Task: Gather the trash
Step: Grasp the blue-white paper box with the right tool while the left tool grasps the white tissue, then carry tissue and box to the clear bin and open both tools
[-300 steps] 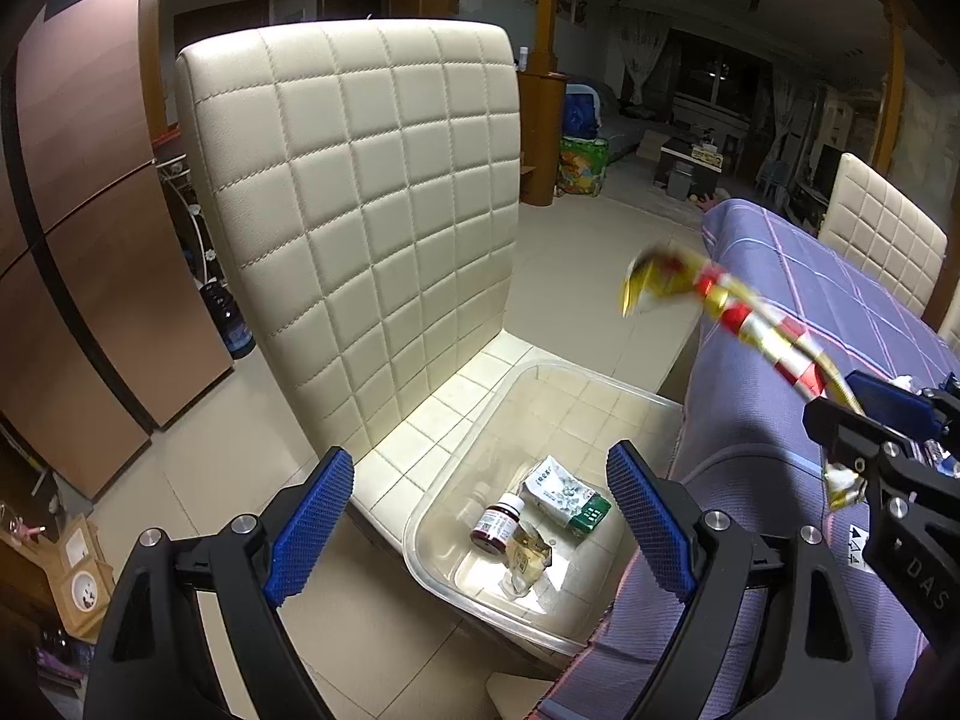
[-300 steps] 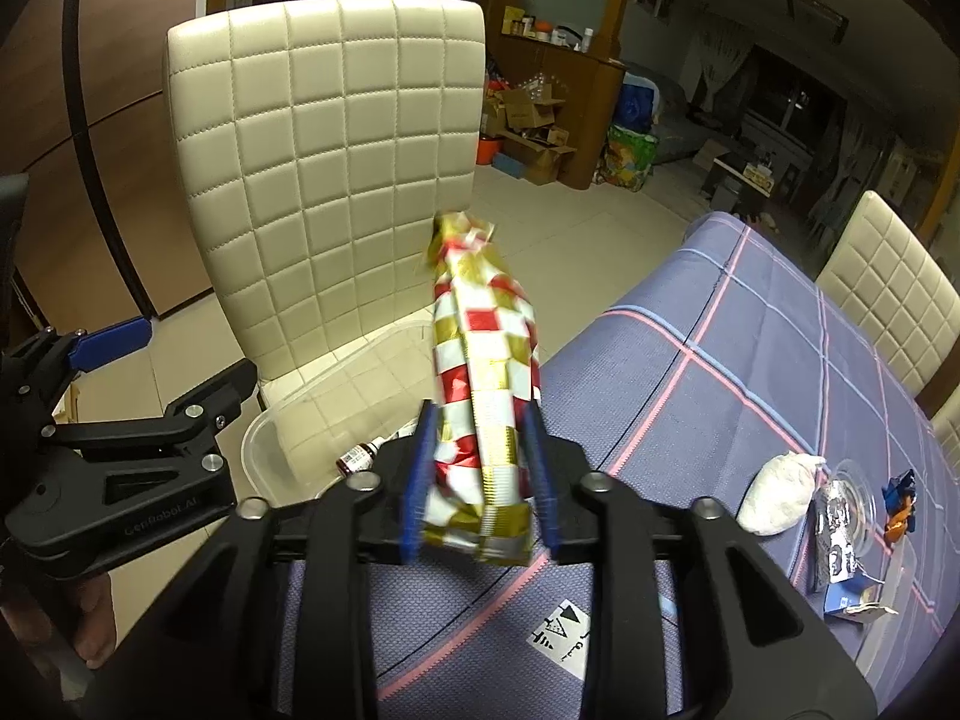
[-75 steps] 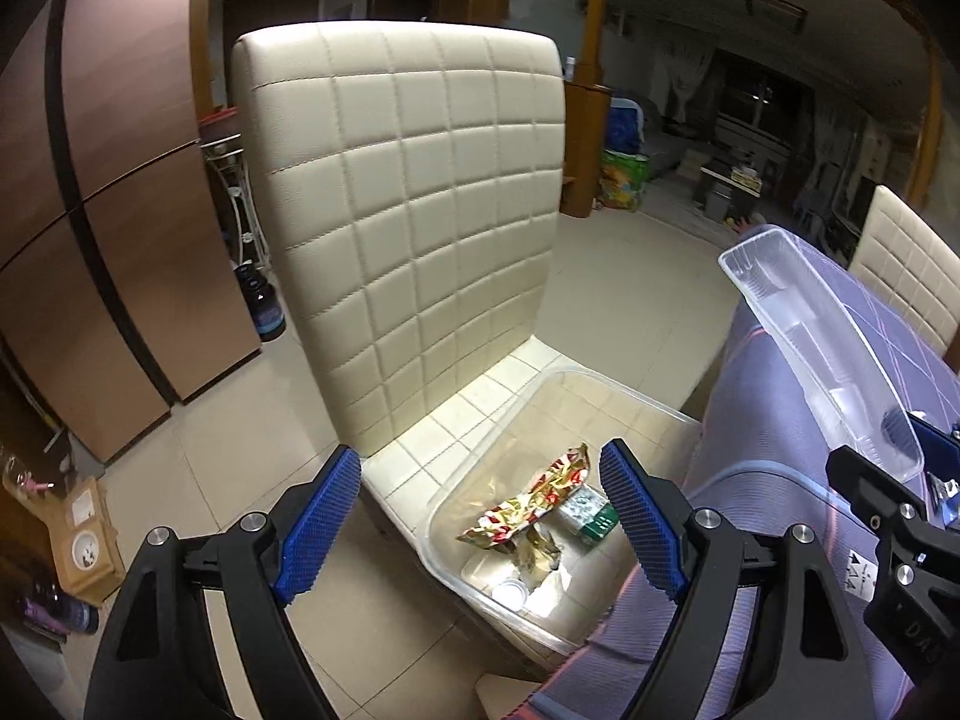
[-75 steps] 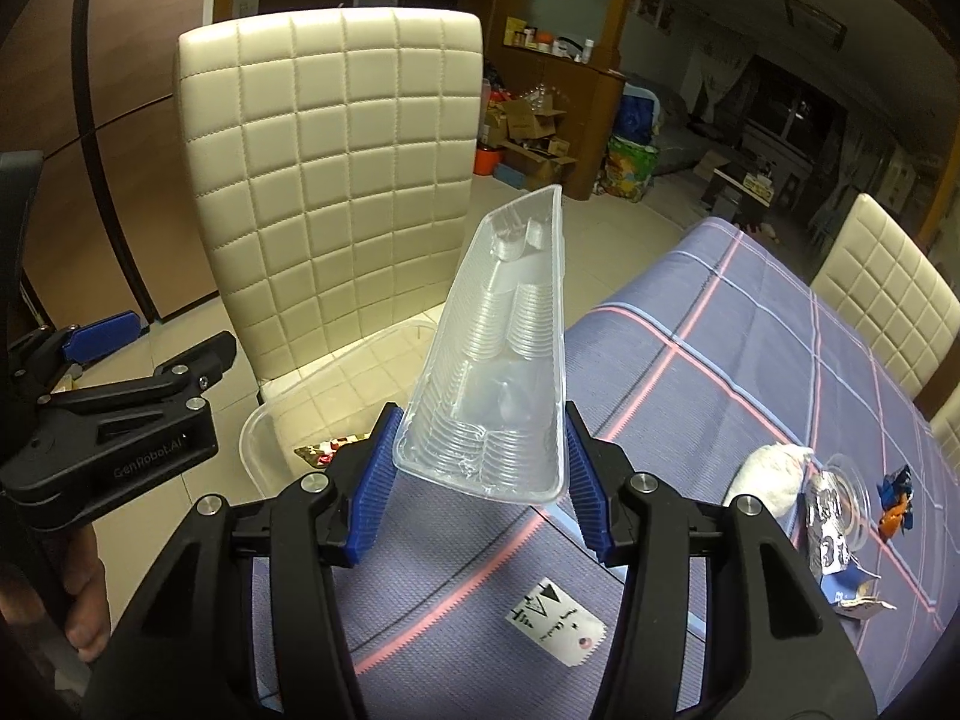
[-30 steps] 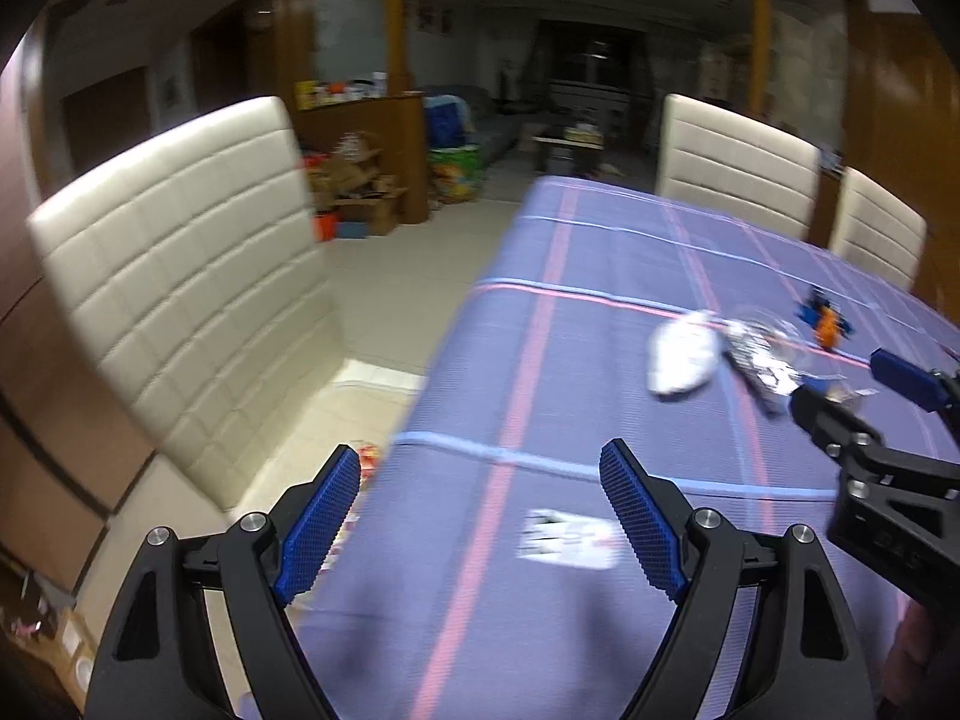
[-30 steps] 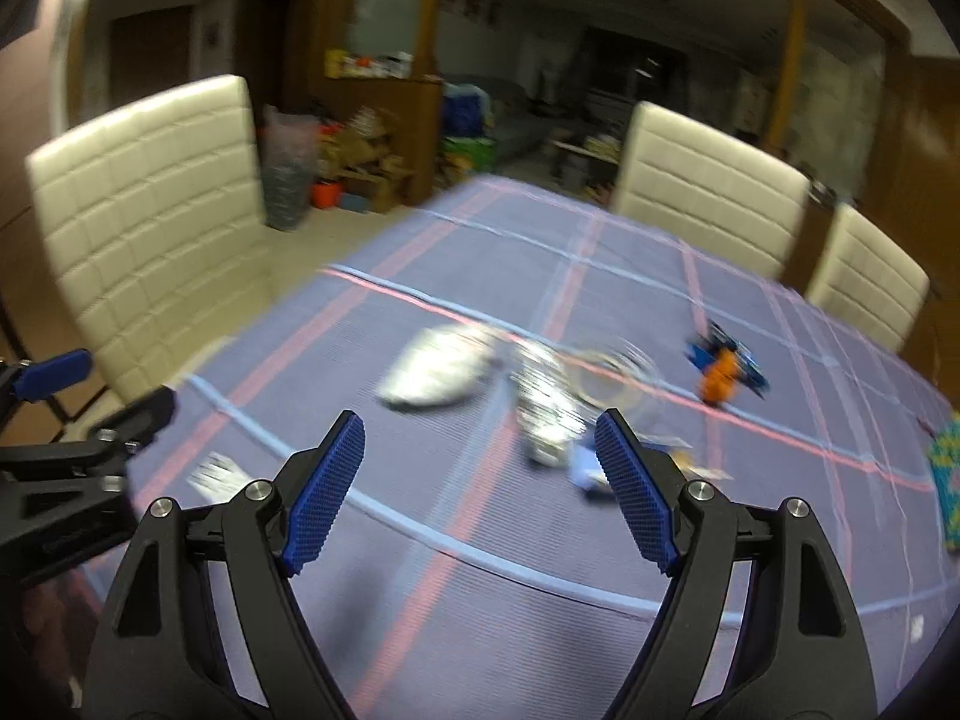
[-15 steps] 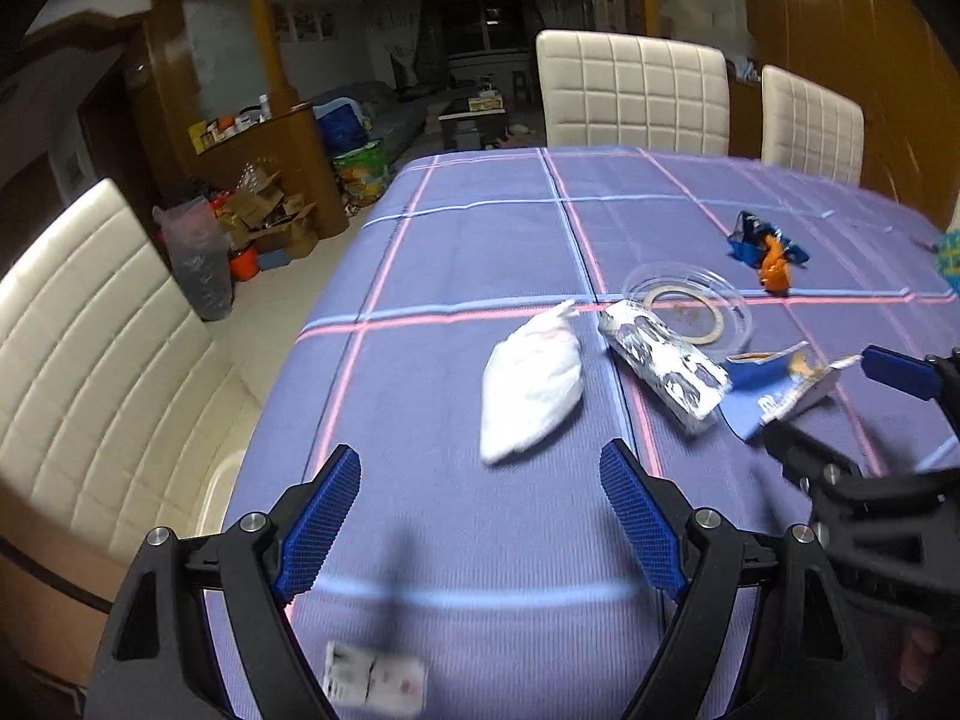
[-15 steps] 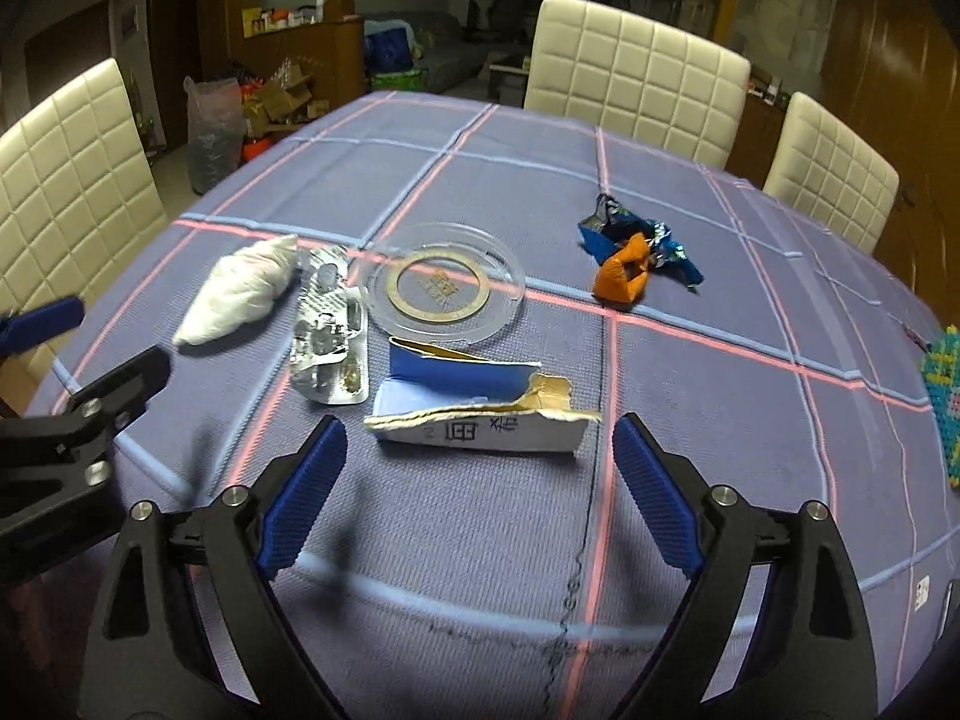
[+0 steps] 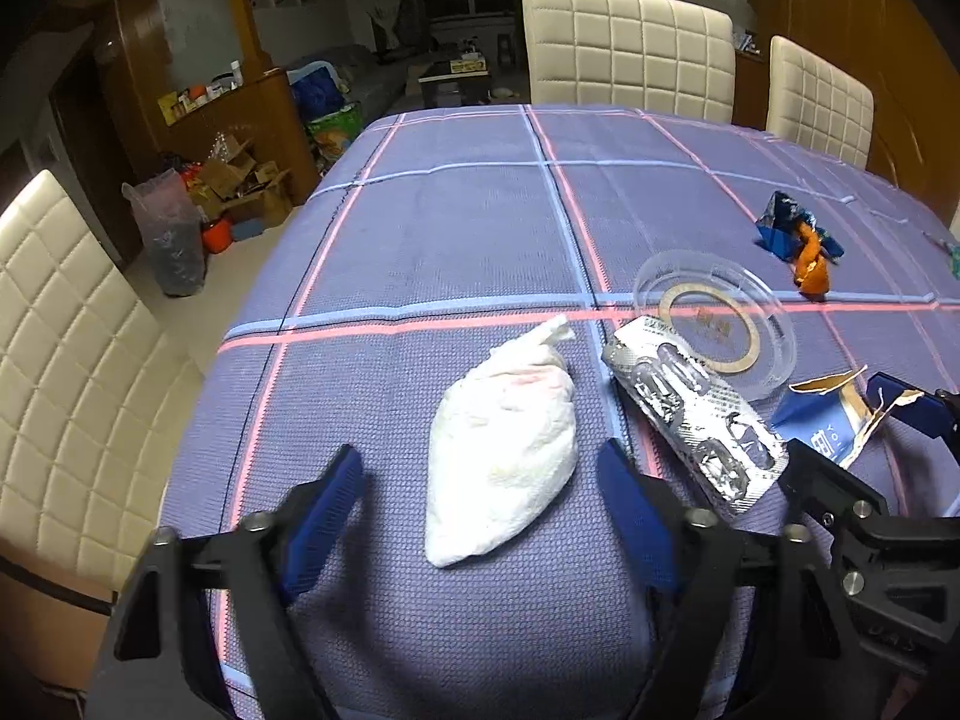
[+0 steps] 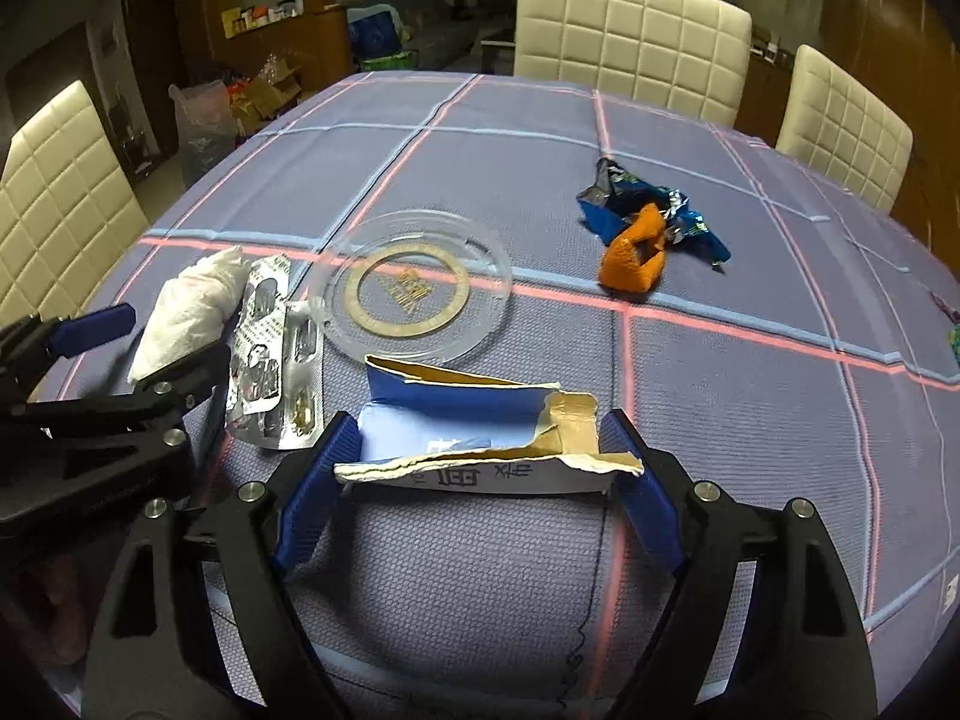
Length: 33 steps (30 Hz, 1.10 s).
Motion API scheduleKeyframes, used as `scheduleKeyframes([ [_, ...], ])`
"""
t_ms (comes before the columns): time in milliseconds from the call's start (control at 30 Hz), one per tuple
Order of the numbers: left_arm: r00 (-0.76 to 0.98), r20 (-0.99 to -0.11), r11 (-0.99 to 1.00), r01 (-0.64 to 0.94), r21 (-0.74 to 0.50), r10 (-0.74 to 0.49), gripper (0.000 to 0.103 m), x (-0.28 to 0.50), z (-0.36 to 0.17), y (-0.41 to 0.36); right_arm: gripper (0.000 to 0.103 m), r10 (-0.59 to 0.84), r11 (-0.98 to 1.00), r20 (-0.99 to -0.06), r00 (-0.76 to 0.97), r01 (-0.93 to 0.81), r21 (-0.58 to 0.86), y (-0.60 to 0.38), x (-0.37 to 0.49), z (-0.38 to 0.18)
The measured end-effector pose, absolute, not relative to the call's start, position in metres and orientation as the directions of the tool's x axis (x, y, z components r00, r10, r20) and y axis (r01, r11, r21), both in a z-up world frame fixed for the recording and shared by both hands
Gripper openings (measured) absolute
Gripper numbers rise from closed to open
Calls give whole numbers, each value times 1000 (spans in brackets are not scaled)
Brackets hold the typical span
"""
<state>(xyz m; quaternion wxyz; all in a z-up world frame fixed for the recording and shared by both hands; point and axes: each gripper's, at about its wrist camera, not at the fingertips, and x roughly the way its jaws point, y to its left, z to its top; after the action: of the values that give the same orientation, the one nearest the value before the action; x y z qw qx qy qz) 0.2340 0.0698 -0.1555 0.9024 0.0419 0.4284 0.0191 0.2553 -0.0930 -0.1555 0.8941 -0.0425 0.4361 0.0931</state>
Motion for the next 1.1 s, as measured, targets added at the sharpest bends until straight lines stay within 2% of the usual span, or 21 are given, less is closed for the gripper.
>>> scheduleKeyframes([
  [67, 632, -773, 997, 9, 82, 58, 35, 231, -153, 70, 81, 131, 979, -788, 601, -201, 9, -94, 255, -155],
  [167, 622, -781, 997, 11, 80, 56, 16, 226, -152, 69, 81, 129, 979, -781, 611, -202, 3, -93, 250, -151],
  [300, 625, -780, 998, 1, 63, 48, 13, 214, -148, 71, 81, 128, 978, -761, 636, -210, -11, -93, 237, -143],
  [500, 655, -750, 995, -19, 103, 90, 13, 186, -134, 66, 81, 143, 975, -733, 665, -220, -9, -95, 213, -130],
  [1100, 758, -646, 991, -3, 131, 88, 13, 110, -78, 52, 81, 184, 962, -605, 774, -269, -52, -102, 135, -75],
])
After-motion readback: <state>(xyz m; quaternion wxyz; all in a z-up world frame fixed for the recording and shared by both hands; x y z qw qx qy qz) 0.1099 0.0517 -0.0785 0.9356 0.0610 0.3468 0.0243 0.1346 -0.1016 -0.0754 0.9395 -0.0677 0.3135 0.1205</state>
